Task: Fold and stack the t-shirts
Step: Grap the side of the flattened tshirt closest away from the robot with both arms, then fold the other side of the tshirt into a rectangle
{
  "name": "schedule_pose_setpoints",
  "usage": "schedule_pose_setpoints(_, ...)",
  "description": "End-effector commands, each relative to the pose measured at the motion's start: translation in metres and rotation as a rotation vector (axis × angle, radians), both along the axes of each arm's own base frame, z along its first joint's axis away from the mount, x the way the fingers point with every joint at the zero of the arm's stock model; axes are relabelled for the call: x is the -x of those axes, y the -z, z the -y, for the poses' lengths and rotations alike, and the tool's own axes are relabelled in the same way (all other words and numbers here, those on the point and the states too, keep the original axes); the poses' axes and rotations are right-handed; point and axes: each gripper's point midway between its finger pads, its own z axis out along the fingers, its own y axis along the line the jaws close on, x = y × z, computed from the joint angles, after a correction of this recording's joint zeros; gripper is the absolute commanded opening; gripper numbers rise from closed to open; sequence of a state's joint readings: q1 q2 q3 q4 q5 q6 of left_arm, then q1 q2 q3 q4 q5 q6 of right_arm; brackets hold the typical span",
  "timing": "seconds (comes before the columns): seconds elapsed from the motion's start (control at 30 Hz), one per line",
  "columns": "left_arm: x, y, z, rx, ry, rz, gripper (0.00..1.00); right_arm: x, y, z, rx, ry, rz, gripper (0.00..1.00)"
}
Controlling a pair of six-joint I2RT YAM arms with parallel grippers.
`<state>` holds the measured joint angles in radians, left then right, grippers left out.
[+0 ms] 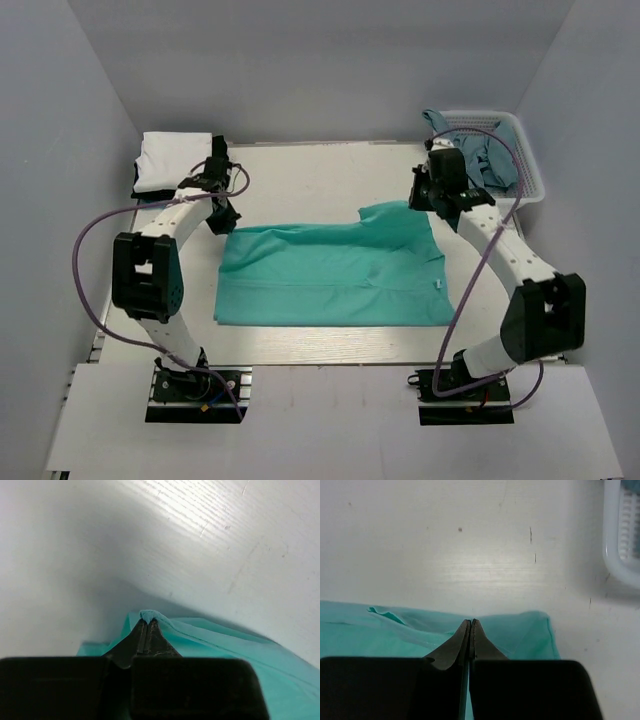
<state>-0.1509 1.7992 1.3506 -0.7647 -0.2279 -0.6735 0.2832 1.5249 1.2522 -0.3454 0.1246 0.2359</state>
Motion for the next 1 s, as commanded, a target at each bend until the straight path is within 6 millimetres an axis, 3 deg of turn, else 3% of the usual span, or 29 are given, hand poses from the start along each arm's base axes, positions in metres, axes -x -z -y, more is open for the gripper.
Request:
schedule_pose_setpoints(0.0,0.003,-0.029,-0.007,-0.016,-0.025,0.11,0.0,0.033,0.004,0.002,-0.024,-0.01,-0.009,0.0)
schedule_pose_setpoints(0.03,0.009,-0.029,-0.008,-0.016,-0.025,0.109,0.0,0.041,-0.006,0.003,-0.036,-0.012,0.016,0.0)
schedule_pose_setpoints(0.07,0.01,-0.042,-0.008,-0.01,-0.025,0.149,0.0,0.051,0.003,0.001,-0.037,-0.019,-0.005,0.0)
schedule_pose_setpoints(0.1,0.015,-0.041,-0.01,-0.017,-0.03,0.155,0.0,0.062,-0.005,0.004,-0.048,-0.022,0.02,0.0)
schedule_pose_setpoints(0.27,0.032,-0.047,-0.01,0.008,-0.022,0.207,0.0,0.097,0.009,0.001,-0.079,-0.057,-0.007,0.0)
schedule_pose_setpoints(0.3,0.04,-0.041,-0.011,0.006,-0.022,0.192,0.0,0.109,0.021,0.0,-0.086,-0.068,-0.035,0.0)
schedule_pose_setpoints(0.47,0.057,-0.048,-0.012,0.005,-0.018,0.237,0.0,0.136,0.032,-0.002,-0.117,-0.082,-0.055,0.0)
schedule_pose_setpoints(0.7,0.094,-0.013,-0.016,0.031,-0.092,0.174,0.0,0.176,0.068,-0.003,-0.151,-0.082,-0.152,0.0)
schedule_pose_setpoints(0.73,0.1,-0.011,-0.018,0.03,-0.113,0.166,0.05,0.187,0.086,0.001,-0.134,-0.073,-0.204,0.0)
schedule_pose_setpoints(0.77,0.106,-0.006,-0.022,0.02,-0.15,0.148,0.08,0.191,0.086,0.001,-0.151,-0.064,-0.203,0.0)
schedule_pose_setpoints(0.8,0.119,-0.002,-0.026,0.006,-0.171,0.109,0.17,0.198,0.09,0.002,-0.166,-0.04,-0.228,0.0)
schedule_pose_setpoints(0.83,0.131,0.002,-0.03,-0.006,-0.2,0.077,0.48,0.211,0.103,0.005,-0.159,-0.031,-0.275,0.0)
schedule_pose_setpoints(0.87,0.139,0.002,-0.036,-0.022,-0.276,0.065,0.61,0.219,0.11,0.006,-0.163,-0.02,-0.3,0.16)
schedule_pose_setpoints(0.9,0.158,0.002,-0.044,-0.066,-0.304,-0.002,0.77,0.238,0.114,0.004,-0.19,-0.032,-0.371,0.18)
schedule_pose_setpoints(0.93,0.164,-0.003,-0.048,-0.081,-0.329,-0.012,0.77,0.242,0.113,0.004,-0.185,-0.042,-0.375,0.18)
schedule_pose_setpoints(0.97,0.163,-0.011,-0.05,-0.087,-0.348,-0.007,0.91,0.243,0.106,-0.001,-0.219,-0.044,-0.366,0.36)
